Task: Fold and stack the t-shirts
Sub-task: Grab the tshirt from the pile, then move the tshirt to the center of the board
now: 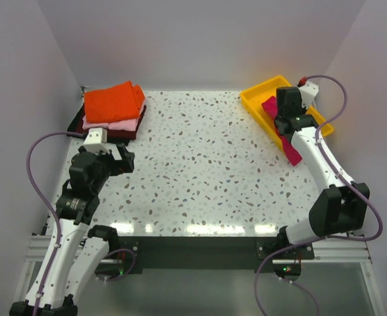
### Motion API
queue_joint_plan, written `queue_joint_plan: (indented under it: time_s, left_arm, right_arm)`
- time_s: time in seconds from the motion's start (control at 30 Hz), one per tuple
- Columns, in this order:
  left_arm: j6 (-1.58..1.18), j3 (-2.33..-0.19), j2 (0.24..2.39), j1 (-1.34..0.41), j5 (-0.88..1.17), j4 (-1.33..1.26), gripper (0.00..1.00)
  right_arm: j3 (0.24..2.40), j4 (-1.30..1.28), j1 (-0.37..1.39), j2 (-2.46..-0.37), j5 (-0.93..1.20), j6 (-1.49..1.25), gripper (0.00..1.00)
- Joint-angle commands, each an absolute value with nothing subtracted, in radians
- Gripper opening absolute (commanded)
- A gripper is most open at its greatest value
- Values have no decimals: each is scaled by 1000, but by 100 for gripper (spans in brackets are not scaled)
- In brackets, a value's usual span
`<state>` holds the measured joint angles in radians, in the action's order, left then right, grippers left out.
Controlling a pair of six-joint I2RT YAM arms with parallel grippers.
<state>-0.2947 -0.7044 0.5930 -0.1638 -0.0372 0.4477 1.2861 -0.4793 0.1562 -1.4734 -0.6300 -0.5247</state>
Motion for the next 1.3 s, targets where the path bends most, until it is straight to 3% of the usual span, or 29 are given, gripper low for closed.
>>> queue_joint_plan:
  time_s: [0.0,0.33,0.73,0.93,1.27]
  left_arm:
    - [-281,-703,578,-156,-32,394,100]
    - [-281,-703,575,-156,-29,399,100]
    - [-282,-695,545,-156,-31,391,100]
    - [-285,-693,546,-156,-46,394,100]
    - [-288,-693,543,-156,-60,394,100]
  right_arm:
    - [1440,-512,160,-1460,-768,-398,0]
    - [1643,-472,161,-1373,-888,-155,0]
    - [1857,-598,211,-1223,-252,-178,0]
    - [1996,-657,383,-1276,-108,-216,0]
    - [1889,-595,505,-1211,58,-345,0]
